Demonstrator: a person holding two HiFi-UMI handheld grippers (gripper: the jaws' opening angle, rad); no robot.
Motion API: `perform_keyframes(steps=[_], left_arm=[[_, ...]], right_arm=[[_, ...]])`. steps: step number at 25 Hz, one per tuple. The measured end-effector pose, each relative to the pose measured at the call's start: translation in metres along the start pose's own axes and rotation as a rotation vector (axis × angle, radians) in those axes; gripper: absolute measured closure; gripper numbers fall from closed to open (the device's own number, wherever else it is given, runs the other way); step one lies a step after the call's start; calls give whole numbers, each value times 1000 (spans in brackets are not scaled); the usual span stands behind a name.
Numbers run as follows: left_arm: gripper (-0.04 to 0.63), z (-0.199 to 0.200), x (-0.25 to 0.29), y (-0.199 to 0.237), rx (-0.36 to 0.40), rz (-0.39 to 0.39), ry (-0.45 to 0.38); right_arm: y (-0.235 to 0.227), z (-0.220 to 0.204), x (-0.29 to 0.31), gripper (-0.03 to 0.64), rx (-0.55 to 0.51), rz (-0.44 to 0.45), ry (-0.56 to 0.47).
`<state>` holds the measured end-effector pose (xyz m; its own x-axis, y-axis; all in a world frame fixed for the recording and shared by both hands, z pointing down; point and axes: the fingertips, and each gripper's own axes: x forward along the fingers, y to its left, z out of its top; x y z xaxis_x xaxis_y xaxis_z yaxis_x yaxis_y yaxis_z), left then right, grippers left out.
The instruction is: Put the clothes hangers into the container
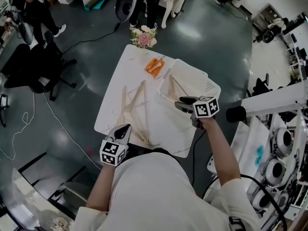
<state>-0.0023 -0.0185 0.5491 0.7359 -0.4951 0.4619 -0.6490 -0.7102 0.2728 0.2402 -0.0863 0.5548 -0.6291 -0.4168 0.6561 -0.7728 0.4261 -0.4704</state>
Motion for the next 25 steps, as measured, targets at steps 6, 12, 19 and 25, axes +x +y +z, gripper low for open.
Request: perform_keyframes(steps=[6,12,19,25], left_arm=[[594,0,-3,1,-11,-9,-9],[594,-3,-10,4,-23,-14,-17],[595,-2,-13,8,-39,-19,-33],[595,1,-10,5,-40,-31,-40]], right_arm=[[48,-16,14,493,41,59,-52],[79,-40,37,552,105,90,-81],[99,-48,54,591,122,120,-79],[106,-47,60,606,130,138,-94]])
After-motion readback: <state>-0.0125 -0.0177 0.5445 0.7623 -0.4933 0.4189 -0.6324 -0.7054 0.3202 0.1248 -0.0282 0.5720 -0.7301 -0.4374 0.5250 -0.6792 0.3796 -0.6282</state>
